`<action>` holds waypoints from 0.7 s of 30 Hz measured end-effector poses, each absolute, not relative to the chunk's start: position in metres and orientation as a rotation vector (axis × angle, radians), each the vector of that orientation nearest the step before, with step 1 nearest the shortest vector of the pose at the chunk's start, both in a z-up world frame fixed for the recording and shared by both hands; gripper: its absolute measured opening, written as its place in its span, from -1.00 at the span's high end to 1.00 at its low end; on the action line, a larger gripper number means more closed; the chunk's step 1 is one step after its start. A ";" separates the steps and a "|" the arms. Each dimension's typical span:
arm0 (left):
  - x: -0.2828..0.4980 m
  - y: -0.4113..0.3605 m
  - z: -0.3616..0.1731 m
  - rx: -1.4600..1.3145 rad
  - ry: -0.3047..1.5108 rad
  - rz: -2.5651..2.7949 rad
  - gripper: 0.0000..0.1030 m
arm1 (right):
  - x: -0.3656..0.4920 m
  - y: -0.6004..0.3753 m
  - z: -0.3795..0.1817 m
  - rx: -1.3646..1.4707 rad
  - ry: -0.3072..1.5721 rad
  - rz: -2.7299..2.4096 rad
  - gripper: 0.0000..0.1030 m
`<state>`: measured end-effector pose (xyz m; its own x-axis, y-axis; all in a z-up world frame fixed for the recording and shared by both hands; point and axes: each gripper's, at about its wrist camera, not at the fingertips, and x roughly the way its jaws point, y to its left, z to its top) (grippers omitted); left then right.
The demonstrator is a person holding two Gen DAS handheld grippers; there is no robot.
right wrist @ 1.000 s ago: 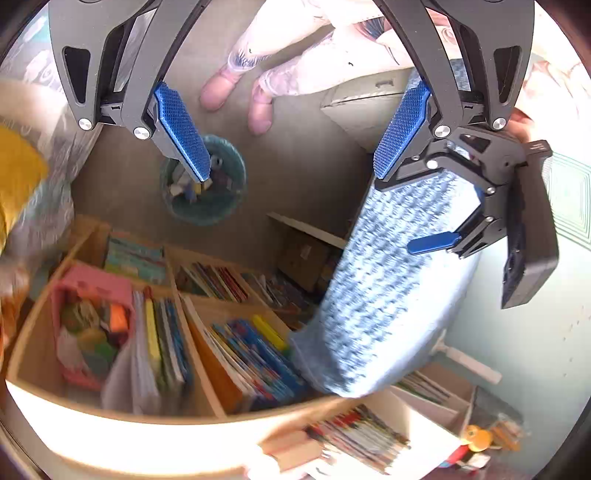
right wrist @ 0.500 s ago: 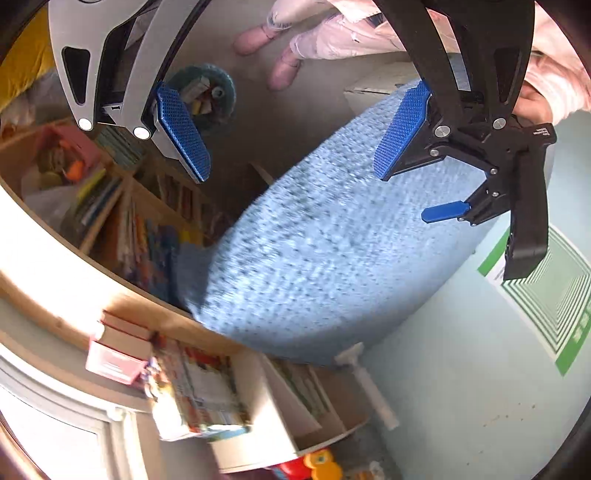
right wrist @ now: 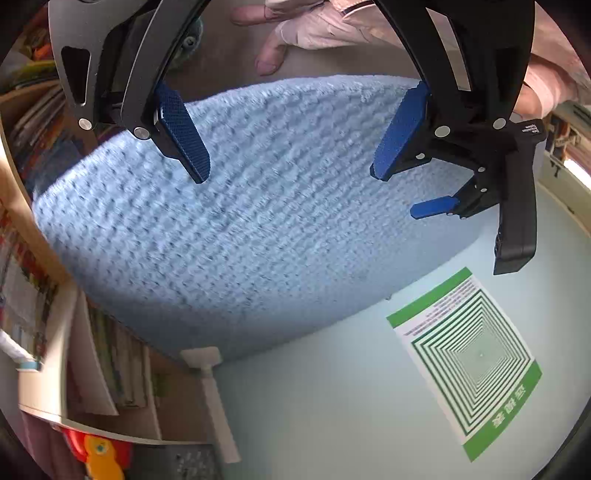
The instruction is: Collect trash
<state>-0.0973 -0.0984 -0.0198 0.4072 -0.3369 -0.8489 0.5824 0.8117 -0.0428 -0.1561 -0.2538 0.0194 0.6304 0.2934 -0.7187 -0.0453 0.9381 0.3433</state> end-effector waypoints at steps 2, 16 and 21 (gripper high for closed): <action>-0.087 -0.081 -0.018 0.253 0.991 -0.544 -0.87 | -0.135 -0.235 0.023 0.275 0.870 0.235 -0.74; -0.043 0.041 -0.008 0.110 0.971 -0.225 -0.87 | -0.021 -0.111 0.025 0.152 0.892 0.470 -0.74; -0.039 0.072 -0.008 0.067 0.963 -0.116 -0.87 | 0.009 -0.083 0.024 0.137 0.910 0.555 -0.74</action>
